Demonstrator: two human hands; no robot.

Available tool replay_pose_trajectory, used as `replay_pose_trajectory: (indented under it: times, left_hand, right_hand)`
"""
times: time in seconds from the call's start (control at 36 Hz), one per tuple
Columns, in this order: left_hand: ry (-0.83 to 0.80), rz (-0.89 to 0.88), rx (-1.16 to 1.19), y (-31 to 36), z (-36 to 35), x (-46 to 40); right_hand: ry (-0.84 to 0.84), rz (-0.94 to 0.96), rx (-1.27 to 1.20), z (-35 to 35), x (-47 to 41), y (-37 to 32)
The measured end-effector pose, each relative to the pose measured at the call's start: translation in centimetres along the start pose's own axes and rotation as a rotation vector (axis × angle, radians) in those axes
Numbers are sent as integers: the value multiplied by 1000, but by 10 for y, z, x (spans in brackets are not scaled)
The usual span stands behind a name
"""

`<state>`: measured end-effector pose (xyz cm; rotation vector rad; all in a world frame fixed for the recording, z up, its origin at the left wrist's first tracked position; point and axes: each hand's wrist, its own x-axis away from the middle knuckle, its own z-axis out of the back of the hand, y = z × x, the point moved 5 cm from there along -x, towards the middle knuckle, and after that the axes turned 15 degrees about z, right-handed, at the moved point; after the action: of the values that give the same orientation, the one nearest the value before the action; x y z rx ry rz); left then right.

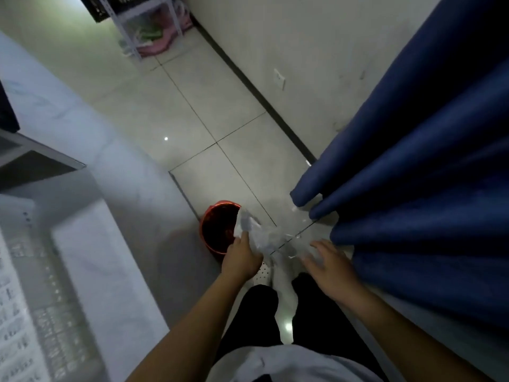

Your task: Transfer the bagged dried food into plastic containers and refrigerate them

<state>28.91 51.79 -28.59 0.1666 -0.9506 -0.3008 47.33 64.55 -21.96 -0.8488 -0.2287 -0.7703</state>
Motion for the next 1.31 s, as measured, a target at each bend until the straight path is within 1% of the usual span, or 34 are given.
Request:
replay_pose_trajectory:
  times: [0.08, 0.17, 0.25, 0.31, 0.42, 0.5, 0.58, 0.64, 0.69, 0.81, 0.83, 0.89, 0.97, 1.03, 1.11, 1.19, 1.25, 1.31]
  left_hand:
    - [-12, 95, 75, -14, -13, -26]
    - [-10, 195, 159, -36, -31, -53]
    - [9, 279, 317, -69, -59, -84]
    - [13, 322, 437, -71, -63, -89]
    - [27, 408, 552, -76, -68, -125]
    - [84, 386, 654, -81, -74, -172]
    - [134, 472, 678, -94, -79, -227]
    - [168, 532, 609, -109, -94, -264]
    - [174, 551, 517, -121, -112, -293]
    - [236, 485, 267, -137, -139, -351]
    - [207, 477, 190, -143, -151, -366]
    - [41, 508, 57, -152, -178, -391]
    - [-195, 549, 13, -162, -211, -420]
    - [-248, 545, -14, -167, -223, -434]
    - [-211, 545, -56, -167, -222, -441]
    - [-200, 551, -80, -157, -209, -425]
    - [-193, 545, -53, -146, -195, -403]
    - [-164, 530, 27, -133, -175, -372]
  right_hand:
    - [-138, 55, 92, -9, -38, 15]
    - [-296, 83, 109, -21, -74, 34]
    - [-469, 92, 176, -39, -101, 60]
    - [-559, 108, 228, -52, -117, 79]
    - [-644, 112, 311, -77, -156, 110]
    - [-659, 103, 334, -104, -189, 134]
    - [-658, 95, 303, -137, -228, 158]
    - [-652, 78, 273, -159, -254, 174]
    - [-625, 95, 245, -179, -275, 182]
    - [-556, 81, 177, -220, -310, 199]
    - [-551, 84, 185, -231, -317, 203]
    - [-560, 86, 172, -250, -326, 210]
    - [-571, 84, 148, -273, -333, 223]
    - [-575, 92, 147, -283, -335, 232]
    - [-569, 83, 145, -286, -333, 237]
    - [-578, 67, 151, -274, -325, 232]
    - [-597, 66, 170, -262, -315, 226]
    - [-616, 55, 185, -244, -304, 215]
